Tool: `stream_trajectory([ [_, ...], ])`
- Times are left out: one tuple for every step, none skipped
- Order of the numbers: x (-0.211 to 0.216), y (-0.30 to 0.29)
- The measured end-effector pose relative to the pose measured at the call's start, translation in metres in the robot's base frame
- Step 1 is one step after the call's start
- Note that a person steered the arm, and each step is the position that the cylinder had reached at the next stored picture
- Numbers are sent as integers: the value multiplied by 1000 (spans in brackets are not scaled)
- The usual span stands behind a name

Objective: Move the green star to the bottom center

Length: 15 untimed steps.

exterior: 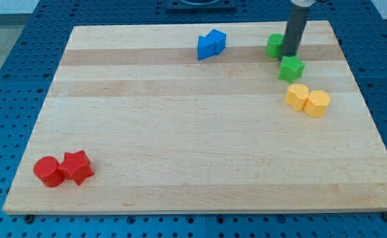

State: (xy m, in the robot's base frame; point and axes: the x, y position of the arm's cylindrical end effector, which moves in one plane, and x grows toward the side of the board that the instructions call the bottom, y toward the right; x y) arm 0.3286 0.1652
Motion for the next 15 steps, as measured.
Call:
stream_trajectory([
  [35,-24],
  [70,-46],
  [100,-61],
  [64,-44],
  [-1,-5],
  [-25,14],
  [-16,28],
  [40,24],
  [53,21],
  [53,19],
  [71,-15],
  [109,-58],
  [151,-95],
  [201,-132],
  [190,-133],
])
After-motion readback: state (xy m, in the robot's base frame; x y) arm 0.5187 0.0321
